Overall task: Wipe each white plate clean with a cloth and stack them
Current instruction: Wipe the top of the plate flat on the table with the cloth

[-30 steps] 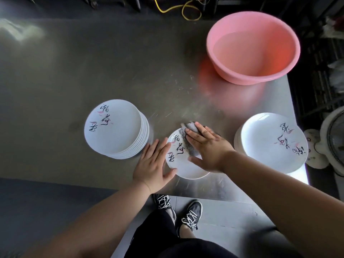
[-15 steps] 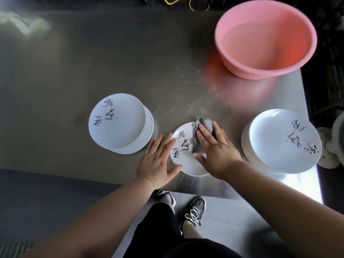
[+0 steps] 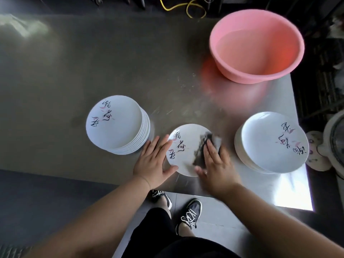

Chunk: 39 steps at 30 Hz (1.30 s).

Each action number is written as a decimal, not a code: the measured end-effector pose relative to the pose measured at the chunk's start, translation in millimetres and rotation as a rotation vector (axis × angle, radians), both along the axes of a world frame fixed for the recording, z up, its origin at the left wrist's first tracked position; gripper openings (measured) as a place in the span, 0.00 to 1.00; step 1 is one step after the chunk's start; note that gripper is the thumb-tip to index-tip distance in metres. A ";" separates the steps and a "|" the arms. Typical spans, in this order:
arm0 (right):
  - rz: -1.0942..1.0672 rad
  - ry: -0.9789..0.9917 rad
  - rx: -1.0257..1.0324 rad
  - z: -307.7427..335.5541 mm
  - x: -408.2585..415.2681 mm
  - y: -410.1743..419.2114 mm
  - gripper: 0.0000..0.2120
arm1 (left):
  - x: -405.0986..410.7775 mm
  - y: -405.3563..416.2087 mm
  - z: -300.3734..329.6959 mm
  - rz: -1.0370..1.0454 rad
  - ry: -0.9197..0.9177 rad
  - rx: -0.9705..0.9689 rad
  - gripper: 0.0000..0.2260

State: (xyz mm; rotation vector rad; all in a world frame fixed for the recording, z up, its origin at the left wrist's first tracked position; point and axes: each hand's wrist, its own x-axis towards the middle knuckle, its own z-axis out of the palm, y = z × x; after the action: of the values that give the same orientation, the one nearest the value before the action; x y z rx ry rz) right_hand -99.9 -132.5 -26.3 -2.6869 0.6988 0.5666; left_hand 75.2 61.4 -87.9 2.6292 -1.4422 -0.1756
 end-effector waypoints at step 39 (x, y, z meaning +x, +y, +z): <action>-0.125 -0.146 0.143 -15.3 11.9 -27.9 0.37 | -45.3 -7.8 24.1 -0.043 0.097 -0.240 0.14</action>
State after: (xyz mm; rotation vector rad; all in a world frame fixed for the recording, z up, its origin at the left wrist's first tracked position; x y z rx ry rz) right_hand -88.0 -160.4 -41.7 -2.5018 0.7496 0.3697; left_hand 29.9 53.6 -63.8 2.3672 -1.3935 -0.1235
